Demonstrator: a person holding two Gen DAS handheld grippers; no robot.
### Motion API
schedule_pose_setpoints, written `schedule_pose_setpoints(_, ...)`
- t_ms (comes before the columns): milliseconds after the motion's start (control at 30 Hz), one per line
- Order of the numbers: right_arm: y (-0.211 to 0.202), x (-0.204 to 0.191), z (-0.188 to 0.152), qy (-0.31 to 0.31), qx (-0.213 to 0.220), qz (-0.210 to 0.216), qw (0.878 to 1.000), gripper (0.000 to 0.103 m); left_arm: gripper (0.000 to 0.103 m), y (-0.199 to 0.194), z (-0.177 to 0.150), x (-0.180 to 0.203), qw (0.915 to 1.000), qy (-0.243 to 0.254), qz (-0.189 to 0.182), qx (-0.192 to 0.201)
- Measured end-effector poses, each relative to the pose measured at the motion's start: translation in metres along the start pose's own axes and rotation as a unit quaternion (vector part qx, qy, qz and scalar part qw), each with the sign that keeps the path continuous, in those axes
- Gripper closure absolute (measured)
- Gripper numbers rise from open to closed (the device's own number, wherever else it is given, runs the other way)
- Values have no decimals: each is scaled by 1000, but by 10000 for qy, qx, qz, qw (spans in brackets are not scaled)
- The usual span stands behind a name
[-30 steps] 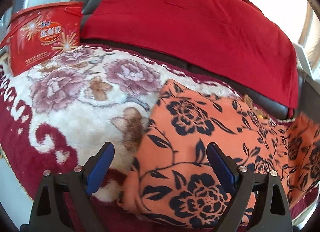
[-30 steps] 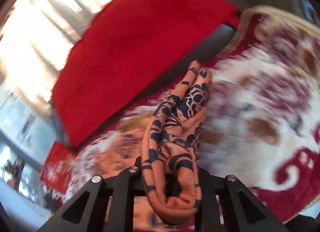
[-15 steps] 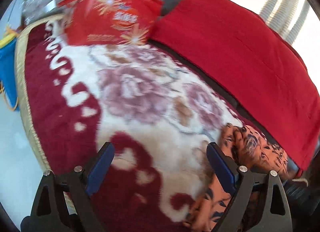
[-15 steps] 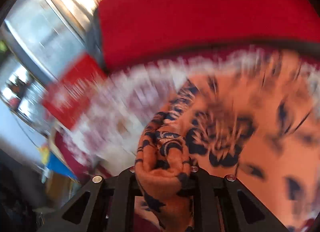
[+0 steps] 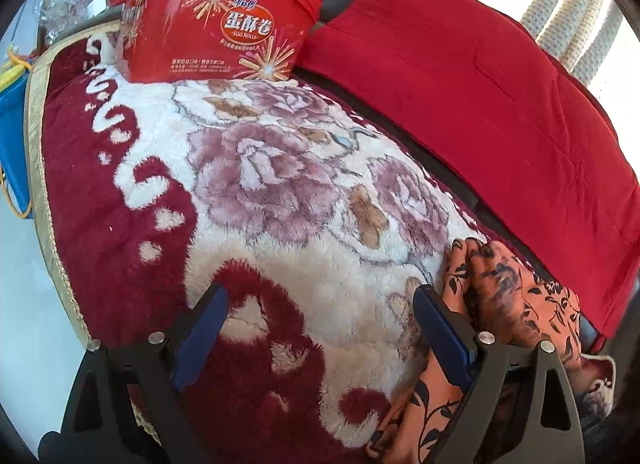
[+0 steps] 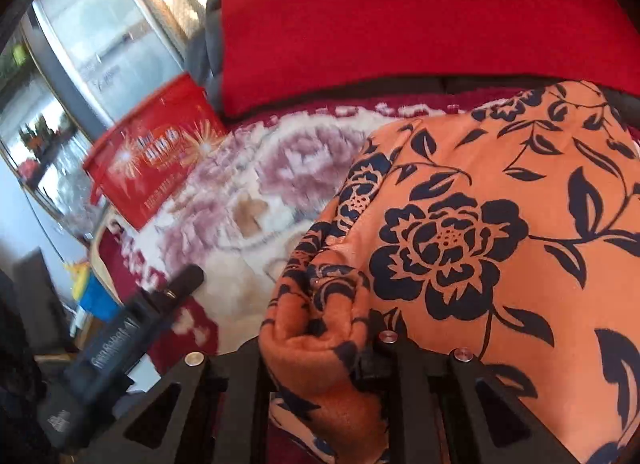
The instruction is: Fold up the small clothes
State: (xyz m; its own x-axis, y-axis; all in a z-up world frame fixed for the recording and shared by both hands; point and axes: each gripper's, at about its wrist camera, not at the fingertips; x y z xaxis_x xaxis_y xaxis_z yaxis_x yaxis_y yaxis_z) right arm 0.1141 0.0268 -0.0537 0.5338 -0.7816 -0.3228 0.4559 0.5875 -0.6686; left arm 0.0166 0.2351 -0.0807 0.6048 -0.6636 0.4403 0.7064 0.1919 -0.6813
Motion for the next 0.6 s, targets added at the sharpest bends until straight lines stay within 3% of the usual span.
schedule_pose_setpoints(133,-23,-26,22,-487,352,129,9981,86,9,3,2,-2,10000,-61,51,5)
schedule_pose_setpoints(200,-13,-32,13,-574,182,119,9981,86,9,5,2,-2,9999,-98,71,-23)
schedule_pose_setpoints(300,37,-26,-17,-634,-557,-436,9955,82,9,3,1,0,10000,-23,63,12)
schedule_pose_setpoints(367,35,-25,-25,-637,-354,-423,9964,81,9,1,0,0,10000,47,79,33)
schedule_pose_setpoints(400,30,-29,-24,-681,-250,-452,9963,76,9,0,1,-1,10000,52,71,41)
schedule_pose_setpoints(500,22,-38,-16,-739,-369,-203,9964,30,10,0,5,-9,9998,-165,-73,48)
schedule_pose_setpoints(600,-4,-27,-15,-573,-163,73,9982,30,10,-3,6,-12,9996,-258,-132,55)
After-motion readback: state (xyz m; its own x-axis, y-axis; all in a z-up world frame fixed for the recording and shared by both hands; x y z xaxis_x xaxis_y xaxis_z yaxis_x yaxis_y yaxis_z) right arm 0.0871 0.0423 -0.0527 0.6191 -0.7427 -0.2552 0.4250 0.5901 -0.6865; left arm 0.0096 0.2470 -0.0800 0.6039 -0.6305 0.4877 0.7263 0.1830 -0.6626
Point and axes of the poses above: each gripper's, at about its wrist camera, not at the fingertips, and y roughly the way its jaws point, x to its right, z to its top, and after that the axes turned 4 degrees about -y, right-handed
